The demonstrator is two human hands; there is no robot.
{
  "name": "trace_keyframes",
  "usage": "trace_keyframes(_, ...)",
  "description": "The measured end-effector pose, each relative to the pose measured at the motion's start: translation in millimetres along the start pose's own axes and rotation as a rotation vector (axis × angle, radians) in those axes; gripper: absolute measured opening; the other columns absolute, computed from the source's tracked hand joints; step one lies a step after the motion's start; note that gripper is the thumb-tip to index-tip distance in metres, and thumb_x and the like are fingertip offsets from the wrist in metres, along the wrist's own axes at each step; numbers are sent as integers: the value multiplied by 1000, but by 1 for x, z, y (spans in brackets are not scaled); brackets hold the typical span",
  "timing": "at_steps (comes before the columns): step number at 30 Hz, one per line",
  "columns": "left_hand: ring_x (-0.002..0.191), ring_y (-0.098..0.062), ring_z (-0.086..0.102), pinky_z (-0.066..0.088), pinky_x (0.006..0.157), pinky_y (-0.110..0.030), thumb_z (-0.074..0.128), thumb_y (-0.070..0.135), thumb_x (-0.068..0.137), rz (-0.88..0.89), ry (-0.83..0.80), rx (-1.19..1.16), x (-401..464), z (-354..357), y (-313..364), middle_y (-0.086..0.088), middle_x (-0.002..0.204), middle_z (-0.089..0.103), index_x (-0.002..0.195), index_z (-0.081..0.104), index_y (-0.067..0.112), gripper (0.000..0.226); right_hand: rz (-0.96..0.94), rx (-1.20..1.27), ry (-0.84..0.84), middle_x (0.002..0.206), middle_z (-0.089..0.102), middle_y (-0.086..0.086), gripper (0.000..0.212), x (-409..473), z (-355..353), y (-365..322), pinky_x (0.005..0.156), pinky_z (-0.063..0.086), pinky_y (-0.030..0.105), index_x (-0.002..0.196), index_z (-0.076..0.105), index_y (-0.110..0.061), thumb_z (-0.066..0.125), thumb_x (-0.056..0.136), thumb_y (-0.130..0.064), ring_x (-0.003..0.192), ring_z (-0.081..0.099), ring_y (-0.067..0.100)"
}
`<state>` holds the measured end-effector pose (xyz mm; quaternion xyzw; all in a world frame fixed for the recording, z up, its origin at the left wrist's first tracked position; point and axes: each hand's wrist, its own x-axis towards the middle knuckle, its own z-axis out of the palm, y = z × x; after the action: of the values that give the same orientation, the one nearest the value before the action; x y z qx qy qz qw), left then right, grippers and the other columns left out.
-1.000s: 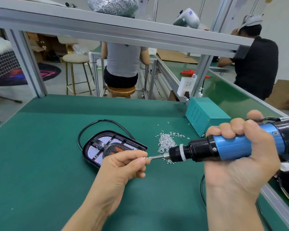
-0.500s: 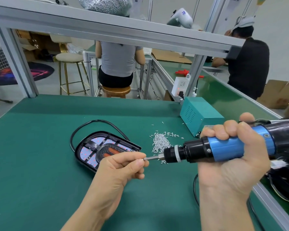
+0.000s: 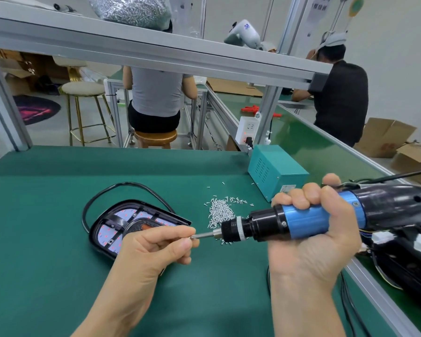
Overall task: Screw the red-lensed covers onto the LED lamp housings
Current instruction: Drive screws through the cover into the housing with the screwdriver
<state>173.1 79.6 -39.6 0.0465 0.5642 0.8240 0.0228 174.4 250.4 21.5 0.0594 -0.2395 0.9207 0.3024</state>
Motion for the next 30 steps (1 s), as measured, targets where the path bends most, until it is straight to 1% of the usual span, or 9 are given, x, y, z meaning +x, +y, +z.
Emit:
trace_keyframes(3, 55, -17, 60, 52, 53, -21, 78, 16, 55, -21, -24, -28, 2, -3, 2, -18, 69, 68, 78, 77, 9, 25, 18, 29, 8, 58, 46, -8, 17, 1, 0, 1, 54, 46, 21, 84, 57, -20, 51, 72, -10, 49, 45, 7)
trace_keyframes(5, 56, -16, 60, 52, 53, -22, 89, 22, 48, -40, -43, -38, 2, -6, 2, -18, 72, 69, 77, 76, 8, 35, 36, 54, 17, 58, 46, -8, 16, 2, -1, 1, 54, 46, 21, 83, 57, -20, 52, 71, -11, 49, 45, 7)
trace_keyframes(6, 55, -16, 59, 52, 52, -22, 89, 22, 47, -48, -45, -40, 2, -6, 1, -18, 72, 69, 76, 76, 8, 35, 45, 64, 22, 58, 46, -8, 16, 3, -1, 2, 54, 46, 21, 83, 58, -20, 53, 71, -10, 48, 45, 7)
trace_keyframes(8, 54, -16, 58, 51, 50, -23, 79, 17, 52, -64, -42, -53, 1, -6, 1, -17, 70, 69, 72, 76, 8, 23, 55, 76, 31, 58, 47, -8, 17, 3, -2, 2, 54, 46, 21, 83, 58, -20, 54, 70, -10, 48, 46, 7)
trace_keyframes(11, 55, -14, 58, 50, 48, -23, 72, 16, 55, -84, -36, -29, 1, -7, -1, -16, 71, 69, 72, 76, 8, 19, 57, 69, 41, 58, 47, -8, 17, 2, -3, 4, 55, 47, 20, 83, 58, -20, 54, 70, -10, 48, 46, 7)
trace_keyframes(16, 53, -13, 56, 48, 46, -22, 72, 20, 55, -51, -4, 42, 2, -9, -3, -15, 71, 69, 74, 76, 9, 22, 29, 26, 45, 58, 47, -7, 19, -1, -3, 9, 54, 47, 21, 86, 56, -19, 53, 71, -8, 48, 47, 8)
trace_keyframes(22, 52, -12, 57, 49, 48, -20, 71, 17, 57, 21, 59, 19, 1, -8, -8, -13, 68, 70, 73, 76, 11, 18, 59, 69, 118, 58, 49, -6, 22, -2, -6, 15, 55, 48, 20, 85, 58, -20, 58, 66, -8, 48, 48, 8)
trace_keyframes(26, 53, -13, 57, 50, 49, -20, 71, 18, 56, 43, 79, 22, 1, -9, -8, -14, 70, 71, 74, 76, 10, 20, 70, 73, 135, 60, 51, -6, 36, -3, -6, 18, 57, 49, 21, 85, 59, -20, 69, 53, -10, 50, 50, 8)
trace_keyframes(30, 52, -13, 57, 50, 49, -21, 72, 21, 54, 50, 82, -19, 1, -8, -8, -14, 69, 70, 74, 77, 11, 23, 92, 109, 204, 61, 51, -6, 24, -2, -6, 18, 57, 49, 20, 84, 58, -20, 63, 62, -11, 49, 50, 9)
